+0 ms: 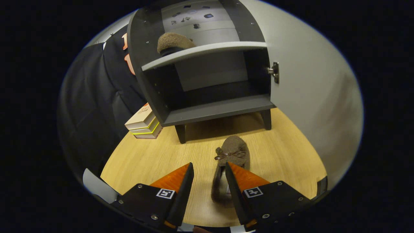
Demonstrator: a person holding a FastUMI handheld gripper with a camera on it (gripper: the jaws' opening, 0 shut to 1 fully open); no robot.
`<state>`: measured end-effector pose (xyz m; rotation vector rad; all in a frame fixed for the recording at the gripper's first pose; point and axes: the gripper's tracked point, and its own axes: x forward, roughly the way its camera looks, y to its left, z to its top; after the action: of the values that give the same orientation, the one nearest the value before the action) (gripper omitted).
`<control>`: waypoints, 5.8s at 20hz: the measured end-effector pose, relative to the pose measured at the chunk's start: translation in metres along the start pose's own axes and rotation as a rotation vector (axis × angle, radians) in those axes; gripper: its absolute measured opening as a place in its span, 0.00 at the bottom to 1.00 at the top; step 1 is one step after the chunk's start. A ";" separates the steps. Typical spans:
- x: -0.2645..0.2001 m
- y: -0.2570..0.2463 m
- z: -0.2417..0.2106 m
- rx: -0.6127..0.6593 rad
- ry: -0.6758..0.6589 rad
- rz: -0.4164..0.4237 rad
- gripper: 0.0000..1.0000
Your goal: Open the shoe cabinet door, grab the shoes and put them into the shoe cabinet, then close the shoe cabinet door.
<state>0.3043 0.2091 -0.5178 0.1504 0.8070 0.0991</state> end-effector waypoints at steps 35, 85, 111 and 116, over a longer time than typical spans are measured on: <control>-0.009 0.010 0.145 -0.096 -0.180 -0.036 0.05; 0.059 -0.019 0.403 -0.018 -0.270 0.026 0.58; -0.236 0.003 0.254 -0.076 -0.370 -0.163 0.88; -0.295 -0.011 0.244 -0.094 -0.403 -0.079 0.87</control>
<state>0.2785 0.1323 -0.1435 0.0464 0.4049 0.0303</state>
